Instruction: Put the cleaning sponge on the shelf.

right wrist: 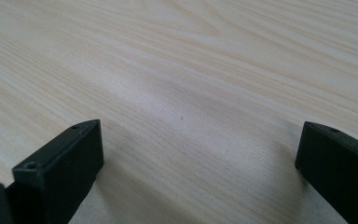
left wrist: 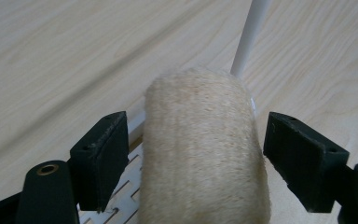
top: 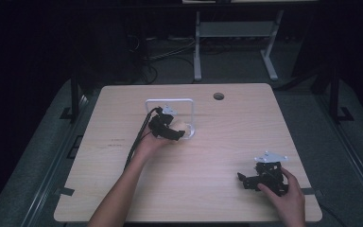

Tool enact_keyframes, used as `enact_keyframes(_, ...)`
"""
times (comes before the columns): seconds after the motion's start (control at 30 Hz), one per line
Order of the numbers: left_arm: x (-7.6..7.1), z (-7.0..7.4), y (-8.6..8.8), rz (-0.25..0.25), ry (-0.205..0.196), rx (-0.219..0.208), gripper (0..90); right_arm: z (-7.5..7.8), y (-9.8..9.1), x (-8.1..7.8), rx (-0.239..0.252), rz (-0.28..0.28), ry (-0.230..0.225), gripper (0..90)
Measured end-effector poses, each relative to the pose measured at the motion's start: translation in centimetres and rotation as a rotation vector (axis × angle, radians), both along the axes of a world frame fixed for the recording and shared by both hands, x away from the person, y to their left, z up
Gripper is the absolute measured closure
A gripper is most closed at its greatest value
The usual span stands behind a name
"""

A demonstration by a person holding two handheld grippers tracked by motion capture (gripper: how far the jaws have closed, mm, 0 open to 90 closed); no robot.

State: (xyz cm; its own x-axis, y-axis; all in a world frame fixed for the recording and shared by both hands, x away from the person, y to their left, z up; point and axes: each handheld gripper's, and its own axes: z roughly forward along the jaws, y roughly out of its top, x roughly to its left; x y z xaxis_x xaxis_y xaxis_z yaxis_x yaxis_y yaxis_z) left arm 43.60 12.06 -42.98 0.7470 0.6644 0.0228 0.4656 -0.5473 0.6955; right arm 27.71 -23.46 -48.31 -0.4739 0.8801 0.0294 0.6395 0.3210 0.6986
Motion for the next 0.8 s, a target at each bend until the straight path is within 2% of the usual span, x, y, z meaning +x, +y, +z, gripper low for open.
enact_keyframes(0.2,-0.5,1.0,0.4,-0.001,-0.019,-0.027,25.1,0.0,0.0,0.0,0.0,0.0,0.0,0.7)
enact_keyframes(0.33,-0.9,1.6,0.6,-0.006,-0.028,-0.04,33.5,0.0,0.0,0.0,0.0,0.0,0.0,0.7)
enact_keyframes(0.4,-1.3,2.0,0.7,-0.008,-0.04,-0.051,40.5,0.0,0.0,0.0,0.0,0.0,0.0,0.6)
enact_keyframes(0.43,-1.6,2.3,0.8,-0.001,-0.048,-0.07,44.1,0.0,0.0,0.0,0.0,0.0,0.0,0.7)
enact_keyframes(0.53,-2.0,2.6,0.9,-0.001,-0.047,-0.071,56.3,0.0,0.0,0.0,0.0,0.0,0.0,0.7)
enact_keyframes(0.6,-2.3,2.8,1.1,-0.002,-0.036,-0.079,65.0,0.0,0.0,0.0,0.0,0.0,0.0,0.7)
enact_keyframes(0.63,-2.6,3.0,1.2,-0.012,-0.031,-0.082,65.0,0.0,0.0,0.0,0.0,0.0,0.0,0.7)
enact_keyframes(0.67,-2.9,3.1,1.2,-0.02,-0.024,-0.086,74.6,0.0,0.0,0.0,0.0,0.0,0.0,0.7)
enact_keyframes(0.8,-3.9,3.2,1.4,-0.042,-0.015,-0.089,89.8,0.0,0.0,0.0,0.0,0.0,0.0,0.7)
